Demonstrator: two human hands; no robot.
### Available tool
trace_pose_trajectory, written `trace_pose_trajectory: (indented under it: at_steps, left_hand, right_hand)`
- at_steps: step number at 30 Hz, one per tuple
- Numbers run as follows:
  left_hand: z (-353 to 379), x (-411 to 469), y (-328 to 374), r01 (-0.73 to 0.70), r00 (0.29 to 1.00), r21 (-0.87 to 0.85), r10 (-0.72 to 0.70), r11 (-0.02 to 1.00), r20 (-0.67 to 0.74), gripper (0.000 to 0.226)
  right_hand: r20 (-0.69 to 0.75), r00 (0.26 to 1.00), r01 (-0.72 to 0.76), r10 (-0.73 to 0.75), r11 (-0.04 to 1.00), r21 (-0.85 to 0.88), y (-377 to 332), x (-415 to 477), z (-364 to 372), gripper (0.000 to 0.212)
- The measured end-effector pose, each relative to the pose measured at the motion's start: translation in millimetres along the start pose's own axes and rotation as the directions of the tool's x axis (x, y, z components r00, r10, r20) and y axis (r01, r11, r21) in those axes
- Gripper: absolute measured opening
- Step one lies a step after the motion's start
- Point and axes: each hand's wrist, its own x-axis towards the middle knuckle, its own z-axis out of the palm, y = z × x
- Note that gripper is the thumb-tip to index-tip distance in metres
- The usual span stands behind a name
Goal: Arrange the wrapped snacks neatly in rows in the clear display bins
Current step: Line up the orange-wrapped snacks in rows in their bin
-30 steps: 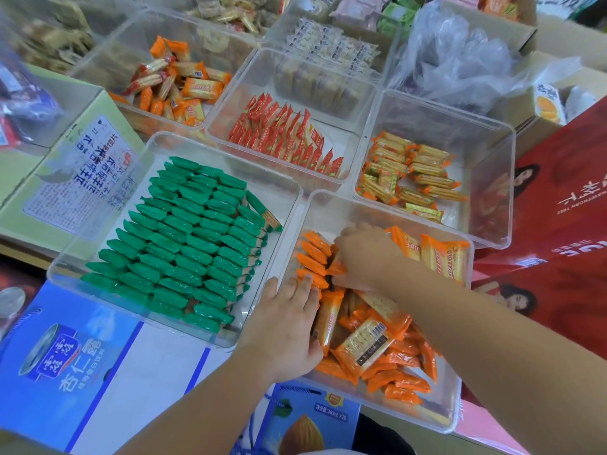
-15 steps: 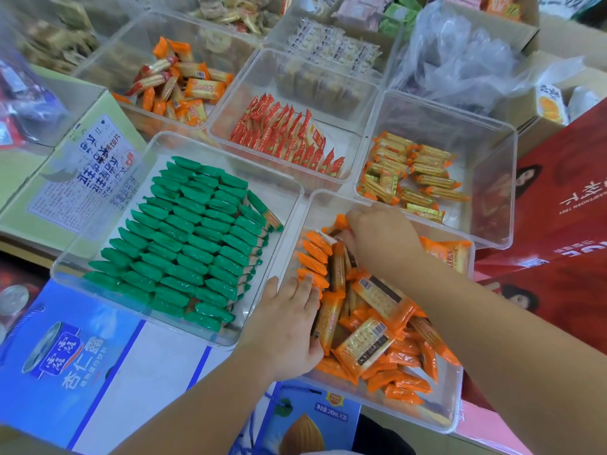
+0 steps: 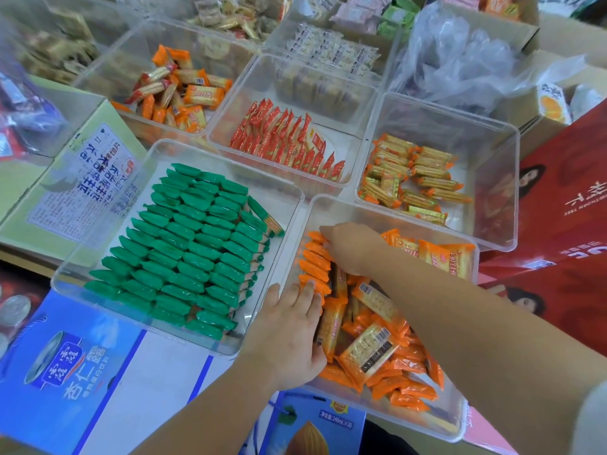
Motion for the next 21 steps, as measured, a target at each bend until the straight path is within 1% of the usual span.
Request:
trace_pose_trajectory:
  at_steps: [1, 2, 4, 5, 6, 7, 9, 10, 12, 16, 18, 20, 21]
  left_hand:
    - [0, 0, 0, 0.002, 1.000, 0.001, -0.002, 1.000, 0.000, 0.084]
    - [0, 0, 0, 0.004, 1.000, 0.004, -0.004, 1.000, 0.000, 0.084]
    - [0, 0, 0, 0.005, 1.000, 0.006, -0.005, 1.000, 0.009, 0.085]
    - [0, 1, 0, 0.005, 1.000, 0.005, -0.005, 1.000, 0.014, 0.086]
    - [0, 1, -1, 0.006, 1.000, 0.001, -0.006, 1.000, 0.014, 0.087]
    - [-1, 1, -1, 0.009, 1.000, -0.006, -0.009, 1.000, 0.011, 0.087]
    - [-4, 0, -1, 0.013, 1.000, -0.029, -0.013, 0.999, 0.000, 0.089]
    - [-6, 0, -1, 0.012, 1.000, -0.039, -0.013, 0.999, -0.006, 0.089]
    - [-10, -2, 0, -0.009, 1.000, -0.034, 0.009, 0.999, -0.022, 0.089]
    - [-19, 8, 3, -0.130, 0.984, 0.012, 0.131, 0.991, -0.120, 0.084]
    - [-31, 28, 1, -0.110, 0.979, 0.029, 0.113, 0.994, -0.172, 0.083]
    - [-43, 53, -4, -0.052, 0.988, 0.054, 0.059, 0.997, -0.141, 0.086]
    - [-46, 65, -9, -0.026, 0.994, 0.070, 0.033, 0.997, -0.101, 0.087]
  right_hand:
    - [-0.040, 0.999, -0.003, 0.005, 0.999, 0.042, 2, -5, -4, 0.034]
    - [-0.112, 0.993, -0.015, 0.025, 0.996, 0.090, 5, -12, -10, 0.036]
    - [-0.289, 0.952, -0.057, 0.104, 0.984, 0.168, 13, -33, -18, 0.031]
    - [-0.343, 0.926, -0.097, 0.159, 0.977, 0.190, 17, -47, -21, 0.028]
    - [-0.349, 0.913, -0.152, 0.212, 0.970, 0.191, 20, -61, -23, 0.029]
    - [-0.305, 0.916, -0.217, 0.261, 0.961, 0.169, 23, -76, -23, 0.033]
    - [-0.162, 0.928, -0.326, 0.336, 0.941, 0.088, 25, -100, -16, 0.040]
    - [-0.106, 0.928, -0.355, 0.358, 0.933, 0.052, 25, -111, -10, 0.044]
    - [-0.061, 0.925, -0.375, 0.375, 0.927, 0.011, 24, -127, 5, 0.048]
    - [-0.107, 0.939, -0.334, 0.328, 0.942, -0.036, 21, -144, 31, 0.048]
    - [-0.156, 0.939, -0.310, 0.306, 0.951, -0.003, 21, -147, 35, 0.046]
    - [-0.240, 0.933, -0.267, 0.270, 0.963, 0.042, 24, -150, 34, 0.040]
    - [-0.299, 0.920, -0.238, 0.252, 0.968, 0.082, 25, -152, 33, 0.035]
